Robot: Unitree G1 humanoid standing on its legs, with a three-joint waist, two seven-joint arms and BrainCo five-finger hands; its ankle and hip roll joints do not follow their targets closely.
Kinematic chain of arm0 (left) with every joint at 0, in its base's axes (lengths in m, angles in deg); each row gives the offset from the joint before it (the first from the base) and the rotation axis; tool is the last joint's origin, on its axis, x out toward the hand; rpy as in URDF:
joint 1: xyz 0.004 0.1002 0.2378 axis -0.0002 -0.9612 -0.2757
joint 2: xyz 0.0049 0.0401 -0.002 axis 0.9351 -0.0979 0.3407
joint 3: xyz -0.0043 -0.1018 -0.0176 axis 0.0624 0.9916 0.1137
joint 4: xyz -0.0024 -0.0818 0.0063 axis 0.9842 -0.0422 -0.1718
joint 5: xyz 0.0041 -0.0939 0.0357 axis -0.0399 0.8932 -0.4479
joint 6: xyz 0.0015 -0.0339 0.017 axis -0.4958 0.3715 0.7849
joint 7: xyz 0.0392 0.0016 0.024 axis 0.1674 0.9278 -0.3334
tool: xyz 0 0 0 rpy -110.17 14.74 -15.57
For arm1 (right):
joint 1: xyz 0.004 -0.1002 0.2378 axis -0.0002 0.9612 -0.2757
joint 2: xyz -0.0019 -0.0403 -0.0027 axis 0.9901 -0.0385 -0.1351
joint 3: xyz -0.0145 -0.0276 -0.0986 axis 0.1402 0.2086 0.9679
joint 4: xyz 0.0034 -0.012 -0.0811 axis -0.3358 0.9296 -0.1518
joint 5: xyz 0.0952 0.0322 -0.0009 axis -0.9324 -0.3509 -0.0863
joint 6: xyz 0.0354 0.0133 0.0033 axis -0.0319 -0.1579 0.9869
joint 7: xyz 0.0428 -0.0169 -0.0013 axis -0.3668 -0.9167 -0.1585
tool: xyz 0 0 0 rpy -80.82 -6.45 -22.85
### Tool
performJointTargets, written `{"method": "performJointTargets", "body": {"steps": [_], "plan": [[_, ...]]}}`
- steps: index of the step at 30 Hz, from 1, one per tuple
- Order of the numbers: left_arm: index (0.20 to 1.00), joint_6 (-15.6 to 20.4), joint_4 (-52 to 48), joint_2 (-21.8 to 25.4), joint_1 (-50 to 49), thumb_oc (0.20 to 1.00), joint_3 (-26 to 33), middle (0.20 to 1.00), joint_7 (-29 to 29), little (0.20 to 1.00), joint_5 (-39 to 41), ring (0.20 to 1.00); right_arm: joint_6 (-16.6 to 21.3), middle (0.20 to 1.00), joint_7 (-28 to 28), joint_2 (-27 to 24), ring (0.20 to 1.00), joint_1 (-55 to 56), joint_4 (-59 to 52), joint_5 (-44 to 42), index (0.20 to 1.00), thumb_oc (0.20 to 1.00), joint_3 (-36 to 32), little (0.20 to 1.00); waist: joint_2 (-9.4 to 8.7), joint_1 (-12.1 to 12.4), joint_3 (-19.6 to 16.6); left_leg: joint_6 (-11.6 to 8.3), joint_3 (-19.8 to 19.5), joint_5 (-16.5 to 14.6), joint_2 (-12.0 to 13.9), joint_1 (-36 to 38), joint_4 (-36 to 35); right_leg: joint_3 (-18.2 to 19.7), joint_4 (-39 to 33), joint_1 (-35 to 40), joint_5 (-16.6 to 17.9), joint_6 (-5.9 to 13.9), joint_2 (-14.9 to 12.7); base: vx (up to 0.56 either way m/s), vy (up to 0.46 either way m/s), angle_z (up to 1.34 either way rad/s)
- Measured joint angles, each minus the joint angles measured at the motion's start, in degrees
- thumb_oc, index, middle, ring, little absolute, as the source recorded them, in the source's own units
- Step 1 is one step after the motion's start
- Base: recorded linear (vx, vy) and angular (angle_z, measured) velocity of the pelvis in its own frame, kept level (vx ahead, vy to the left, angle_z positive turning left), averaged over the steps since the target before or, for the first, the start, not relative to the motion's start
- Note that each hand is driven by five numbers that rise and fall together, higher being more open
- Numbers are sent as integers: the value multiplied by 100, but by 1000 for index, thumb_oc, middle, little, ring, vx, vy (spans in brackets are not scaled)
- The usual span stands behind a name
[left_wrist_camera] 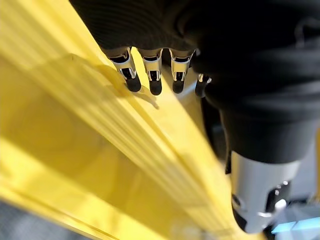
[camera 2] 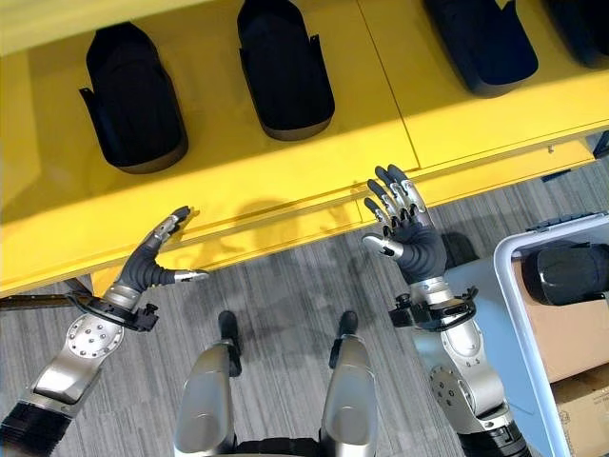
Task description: Move parts from the plastic box to the shelf.
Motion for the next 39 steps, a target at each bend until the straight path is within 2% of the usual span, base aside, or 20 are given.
{"method": "performJointTargets", "body": {"steps": [4,7,11,12,13,14,15,16,18,19,20,21,22,23,24,25,28,31,32,39], "plan": [[1000,-4,12,-292,-191,1000,-275,1000,-194,1000,801,1000,30,1000,9,-12,1000,-24,16,19,1000,1000,14,1000,25,-17,-11,-105,19,228,138,257,-414,-46,76,20,-67,-111,161,29,-158,-7],[1000,-12,1,-378,-421,1000,-234,1000,-271,1000,1302,1000,37,1000,1,-21,1000,-9,64,119,1000,1000,119,1000,63,-4,-45,-162,139,446,368,735,-929,-44,134,154,-170,-260,422,41,-223,-25],[1000,-6,9,-641,-686,1000,-164,1000,-341,1000,1861,1000,52,1000,-13,-153,1000,155,132,119,1000,1000,129,1000,166,5,-598,52,295,600,687,975,-1339,52,379,-67,-381,-531,828,42,-191,-30],[1000,-5,7,-679,-694,1000,-163,1000,-342,1000,1890,1000,56,1000,-13,-197,1000,203,151,119,1000,1000,129,1000,185,3,-658,165,296,635,726,1036,-1374,70,404,-64,-416,-559,891,33,-168,-42],[1000,2,-8,-698,-723,1000,-146,1000,-350,1000,1938,1000,57,1000,-37,-253,1000,213,279,119,1000,1000,204,1000,173,29,-850,404,286,607,810,1109,-1389,152,452,-151,-526,-616,1023,57,-143,-53],[1000,5,4,-710,-797,1000,-161,1000,-353,1000,1950,1000,57,1000,-55,-262,1000,250,339,119,1000,1000,233,1000,191,65,-1036,551,239,721,856,1134,-1450,217,482,-184,-553,-677,1092,84,-129,-51],[1000,7,6,-723,-800,1000,-166,1000,-373,1000,1970,1000,61,1000,-65,-270,1000,261,347,119,1000,1000,232,1000,213,52,-1089,597,138,771,836,1136,-1433,301,480,-204,-570,-714,1183,112,-184,-54],[1000,7,16,-813,-726,1000,-165,1000,-382,1000,2110,1000,66,1000,-85,-267,1000,223,461,119,1000,1000,240,1000,203,153,-1096,620,-230,938,810,1129,-1270,441,442,-201,-546,-810,1259,106,-166,-52],[1000,10,43,-915,-653,1000,-209,1000,-401,1000,2164,1000,36,1000,-121,-383,1000,331,545,121,1000,1000,241,1000,186,243,-1145,479,-792,1090,642,895,-838,543,192,-54,-423,-935,1223,101,-162,-29],[1000,9,57,-950,-634,1000,-215,1000,-448,1000,2163,1000,34,1000,-140,-422,1000,423,544,121,1000,1000,198,1000,163,189,-1153,370,-874,918,389,788,-644,597,13,92,-368,-967,1132,82,-102,15],[1000,26,41,-988,-647,1000,-222,1000,-533,1000,2162,1000,14,1000,-161,-420,1000,576,553,119,1000,1000,136,1000,56,198,-1194,277,-1036,512,-246,795,-766,628,-434,312,-148,-906,931,76,-63,2],[1000,51,17,-974,-729,1000,-223,1000,-573,1000,2163,1000,2,1000,-199,-422,1000,623,550,120,1000,1000,125,1000,104,263,-1295,296,-1157,453,-626,854,-979,653,-741,439,24,-861,942,72,-41,-13],[1000,51,-7,-960,-813,1000,-219,1000,-604,1000,2162,1000,-1,1000,-234,-394,1000,658,547,127,1000,1000,77,1000,195,254,-1362,454,-1134,333,-1157,796,-1042,650,-1128,643,183,-837,968,67,-18,-35],[1000,64,-34,-977,-922,1000,-204,1000,-609,1000,2163,1000,-10,1000,-249,-406,1000,662,541,130,1000,1000,119,1000,303,261,-1447,549,-1278,309,-1548,863,-1204,646,-1267,694,259,-759,1033,65,-15,-34],[1000,71,-66,-942,-1071,1000,-187,1000,-611,1000,2161,1000,-15,1000,-288,-309,1000,642,578,173,1000,1000,149,1000,375,273,-1529,988,-1447,238,-1658,929,-1329,717,-1285,677,268,-685,1162,68,-8,-42],[1000,66,-89,-892,-1136,1000,-177,1000,-606,1000,2161,1000,-32,1000,-287,-143,1000,650,617,246,1000,1000,231,1000,243,309,-1570,865,-1480,207,-1731,960,-1403,782,-1297,626,282,-642,1195,59,9,-35],[1000,45,-86,-850,-1111,1000,-196,1000,-602,1000,2156,1000,-99,1000,-324,149,1000,508,758,344,1000,1000,408,1000,-44,381,-1624,877,-1256,195,-1732,1045,-1417,935,-1338,628,317,-589,1175,66,59,-36],[1000,43,-77,-846,-1160,1000,-199,1000,-628,1000,2154,1000,-119,1000,-363,291,1000,429,757,344,1000,1000,421,1000,-26,402,-1665,883,-1116,200,-1705,1390,-1630,1053,-1772,1035,422,-461,1180,58,79,-28],[1000,43,-77,-855,-1109,1000,-193,1000,-627,1000,2157,1000,-130,1000,-365,303,1000,458,759,342,1000,1000,404,1000,-16,314,-1705,855,-1106,179,-1702,1492,-1722,1057,-1956,1188,480,-436,1176,62,84,-11],[1000,25,-108,-868,-1162,1000,-185,1000,-609,1000,2160,1000,-223,1000,-343,318,1000,389,764,343,1000,1000,557,1000,-69,339,-1936,856,-879,91,-1698,1860,-1758,1583,-2329,1486,730,-437,1269,48,84,-45]]}}
